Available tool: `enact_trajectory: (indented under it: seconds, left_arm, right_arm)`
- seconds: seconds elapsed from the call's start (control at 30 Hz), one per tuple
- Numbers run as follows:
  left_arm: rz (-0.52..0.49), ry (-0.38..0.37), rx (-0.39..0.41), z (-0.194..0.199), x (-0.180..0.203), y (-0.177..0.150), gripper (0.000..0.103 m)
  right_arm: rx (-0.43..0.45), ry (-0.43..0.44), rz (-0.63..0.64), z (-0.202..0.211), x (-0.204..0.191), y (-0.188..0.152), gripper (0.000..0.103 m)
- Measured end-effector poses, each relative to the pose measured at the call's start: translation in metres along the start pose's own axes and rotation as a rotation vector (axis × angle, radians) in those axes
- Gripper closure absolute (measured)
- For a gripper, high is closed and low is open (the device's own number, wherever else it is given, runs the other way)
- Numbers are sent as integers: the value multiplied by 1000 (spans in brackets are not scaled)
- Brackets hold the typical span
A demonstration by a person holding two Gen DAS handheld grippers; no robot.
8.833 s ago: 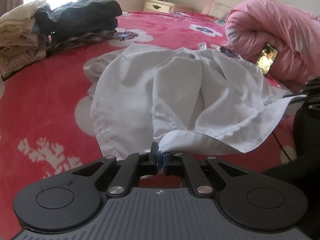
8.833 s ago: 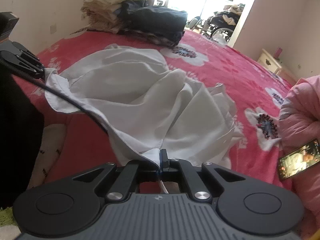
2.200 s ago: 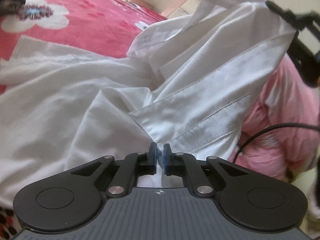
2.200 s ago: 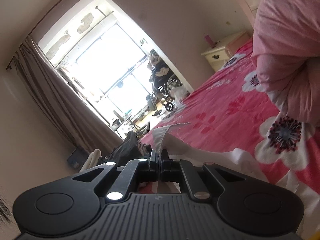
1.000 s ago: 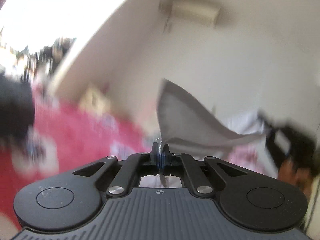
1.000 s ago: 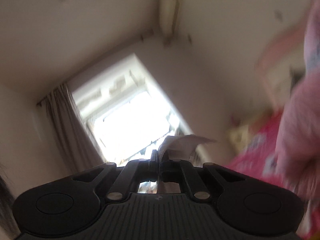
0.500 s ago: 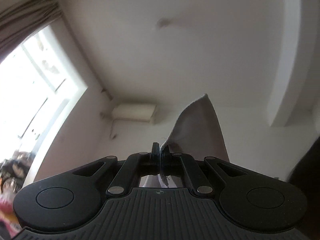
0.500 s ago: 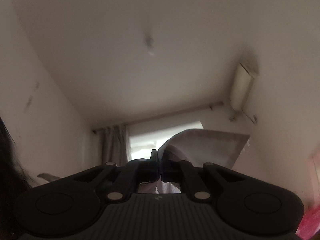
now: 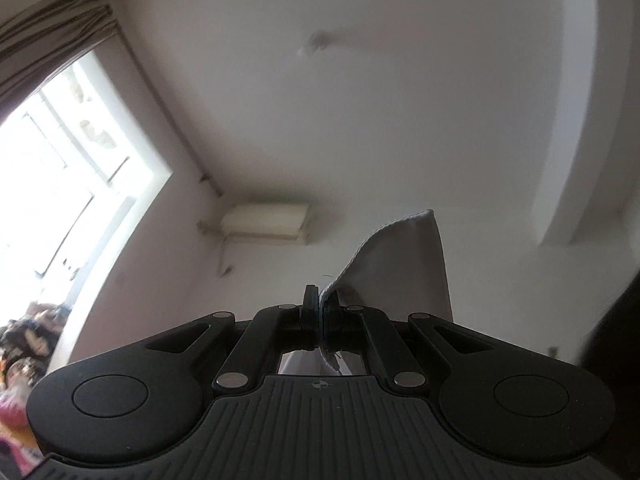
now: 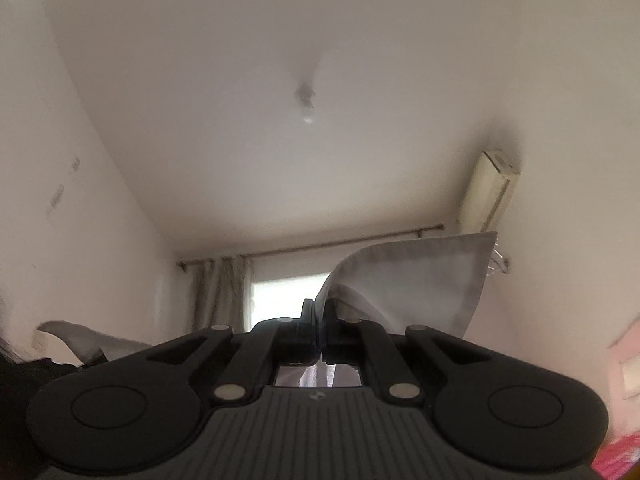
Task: Fold clothes
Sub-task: 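Lift the shirt up with both grippers holding two edges, then lower the shirt onto the bed and open both grippers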
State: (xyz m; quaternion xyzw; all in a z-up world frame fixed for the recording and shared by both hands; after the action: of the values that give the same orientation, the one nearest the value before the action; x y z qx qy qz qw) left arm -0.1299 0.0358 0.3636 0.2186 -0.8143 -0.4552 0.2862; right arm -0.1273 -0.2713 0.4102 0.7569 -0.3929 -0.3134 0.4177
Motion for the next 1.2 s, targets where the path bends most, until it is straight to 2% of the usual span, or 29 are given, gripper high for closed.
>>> enact_trajectory:
  seconds: [0.17, 0.4, 0.53, 0.67, 0.8, 0.93, 0.97, 1.03, 1.1, 1.17, 1.2]
  left_arm:
    - [9, 153, -109, -37, -57, -50, 103]
    - [5, 402, -323, -92, -170, -138, 103]
    - [-9, 514, -447, -109, -237, -196, 103]
    - [-68, 607, -571, -114, -292, -256, 103]
    - [-112, 673, -700, -121, -337, -312, 103]
    - [-109, 732, -876, -118, -376, -366, 100]
    - [-99, 745, -924, -116, -385, -381, 99]
    - [-48, 756, -1016, -112, -403, -407, 77]
    - [-35, 778, -1060, -107, -416, -423, 72]
    - [-43, 809, -1076, -104, -429, -430, 67]
    - [-43, 833, -1072, -103, -435, -428, 64]
  right_arm:
    - [-152, -92, 26, -50, 40, -54, 99]
    - [-416, -183, -4, -142, 119, -180, 99]
    - [-539, -247, -22, -190, 162, -267, 99]
    - [-666, -302, -41, -223, 199, -365, 99]
    - [-783, -346, -19, -234, 227, -465, 99]
    - [-917, -359, -13, -234, 238, -568, 99]
    - [-958, -352, -20, -237, 238, -594, 99]
    - [-1050, -345, -65, -228, 233, -643, 96]
    - [-1157, -368, -157, -218, 240, -686, 92]
    - [-1252, -403, -277, -212, 257, -723, 67]
    - [-1251, -419, -329, -213, 266, -725, 66]
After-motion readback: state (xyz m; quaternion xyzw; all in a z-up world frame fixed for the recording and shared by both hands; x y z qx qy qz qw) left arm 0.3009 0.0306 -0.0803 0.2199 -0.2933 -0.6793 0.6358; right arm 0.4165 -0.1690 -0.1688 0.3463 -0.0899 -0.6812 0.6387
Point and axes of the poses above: each gripper's, at about its wrist camera, not at the fingertips, and z roughly against the way its jaws point, x to its right, y to its top, the point moved 8 cm from there along -z, roughly the way its jaws point, and after that the axes turned 8 degrees about -x, right-handed, at the moved point
